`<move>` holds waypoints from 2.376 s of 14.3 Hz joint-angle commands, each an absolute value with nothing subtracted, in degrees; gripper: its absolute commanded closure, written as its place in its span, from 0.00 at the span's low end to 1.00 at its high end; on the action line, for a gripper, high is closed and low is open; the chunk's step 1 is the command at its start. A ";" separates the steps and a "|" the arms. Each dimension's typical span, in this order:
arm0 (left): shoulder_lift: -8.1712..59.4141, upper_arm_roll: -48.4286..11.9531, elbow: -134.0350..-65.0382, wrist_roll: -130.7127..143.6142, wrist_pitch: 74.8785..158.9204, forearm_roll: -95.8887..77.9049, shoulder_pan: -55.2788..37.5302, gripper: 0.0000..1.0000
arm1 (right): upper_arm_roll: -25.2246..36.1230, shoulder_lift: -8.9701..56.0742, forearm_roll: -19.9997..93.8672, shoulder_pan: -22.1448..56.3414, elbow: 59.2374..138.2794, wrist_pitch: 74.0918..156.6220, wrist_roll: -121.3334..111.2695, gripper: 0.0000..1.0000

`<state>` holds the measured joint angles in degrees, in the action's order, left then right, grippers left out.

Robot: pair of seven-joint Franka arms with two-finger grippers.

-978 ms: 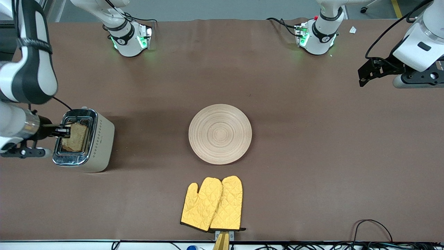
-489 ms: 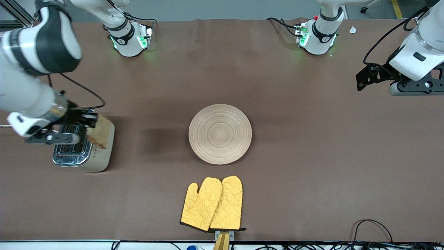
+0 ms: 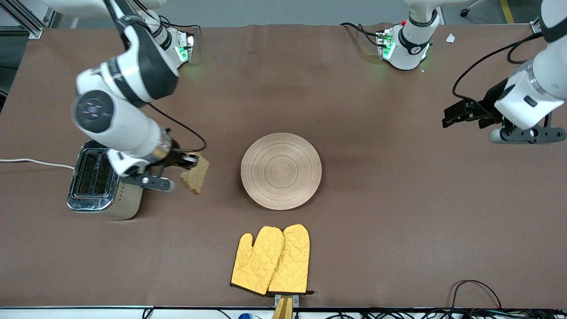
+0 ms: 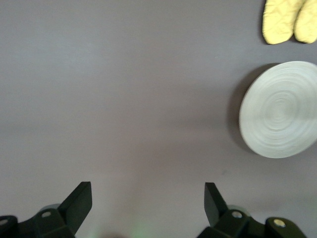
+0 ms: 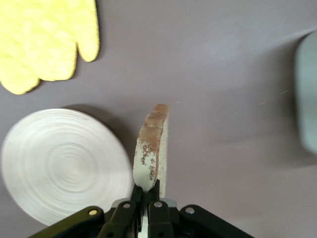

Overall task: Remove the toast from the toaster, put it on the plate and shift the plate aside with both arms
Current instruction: 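Lift the bread toward the plate while the left gripper approaches the plate, then lower the bread onto the wooden plate and open the right gripper, then withdraw the right gripper while the left gripper grasps the plate rim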

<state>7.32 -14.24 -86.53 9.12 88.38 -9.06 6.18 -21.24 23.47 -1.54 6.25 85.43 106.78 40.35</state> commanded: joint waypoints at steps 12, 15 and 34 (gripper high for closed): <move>29.78 -15.03 -84.46 0.45 95.88 -36.00 8.00 0.00 | -21.97 36.48 -8.88 20.21 84.99 119.44 68.90 0.11; 33.12 -15.21 -84.46 -4.64 98.52 -39.89 6.33 0.00 | -22.06 36.04 -8.79 19.51 83.16 118.75 68.64 0.00; 48.87 -16.35 -90.51 -36.21 114.04 -57.30 -1.84 0.28 | 2.08 10.83 -0.37 6.42 86.64 98.96 11.02 0.00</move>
